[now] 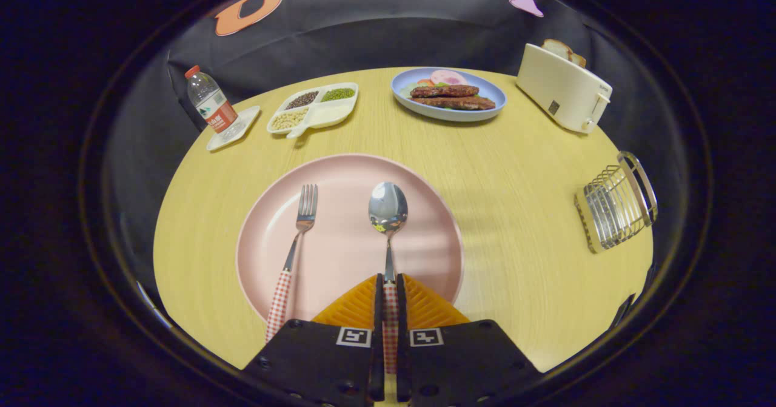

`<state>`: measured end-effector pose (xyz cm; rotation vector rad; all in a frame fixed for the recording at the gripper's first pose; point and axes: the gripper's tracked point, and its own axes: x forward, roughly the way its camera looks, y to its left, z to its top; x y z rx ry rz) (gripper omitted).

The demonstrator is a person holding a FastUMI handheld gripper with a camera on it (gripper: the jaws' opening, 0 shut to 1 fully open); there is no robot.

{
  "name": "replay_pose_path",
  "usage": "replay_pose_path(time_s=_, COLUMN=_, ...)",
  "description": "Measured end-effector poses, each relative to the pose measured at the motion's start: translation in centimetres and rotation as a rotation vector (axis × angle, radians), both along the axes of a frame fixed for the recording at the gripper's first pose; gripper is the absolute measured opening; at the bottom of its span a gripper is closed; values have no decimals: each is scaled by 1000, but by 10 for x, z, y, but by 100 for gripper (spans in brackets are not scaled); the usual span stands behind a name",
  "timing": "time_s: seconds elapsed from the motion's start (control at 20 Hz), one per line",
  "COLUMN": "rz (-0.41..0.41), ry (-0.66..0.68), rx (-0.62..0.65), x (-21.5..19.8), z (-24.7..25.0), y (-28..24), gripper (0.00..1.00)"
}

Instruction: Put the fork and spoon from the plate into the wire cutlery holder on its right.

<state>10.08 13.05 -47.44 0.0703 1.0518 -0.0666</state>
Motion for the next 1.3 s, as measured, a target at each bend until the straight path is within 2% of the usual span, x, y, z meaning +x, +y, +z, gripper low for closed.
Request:
replay_pose_path(time_s=0.4, rz=83, ry=-109, rx=-6, x=-2, z=65, y=-17, gripper=8)
replay_pose_path(time_s=0.45, rz=104, ry=-117, rx=-4, x=-1, z=69, y=-18, gripper=4)
replay_pose_path(time_s=0.6, rz=146, ry=-104, rx=-16, x=-9, z=68, y=-26, gripper=4)
replay_pose_path(time_s=0.95, rz=152, ry=-154, rx=0, x=-21, z=114, y=-62, gripper=4)
replay_pose_path(time_s=1.3, rz=82, ry=-209, rx=-8, x=-33, z=165, y=-151, gripper=4)
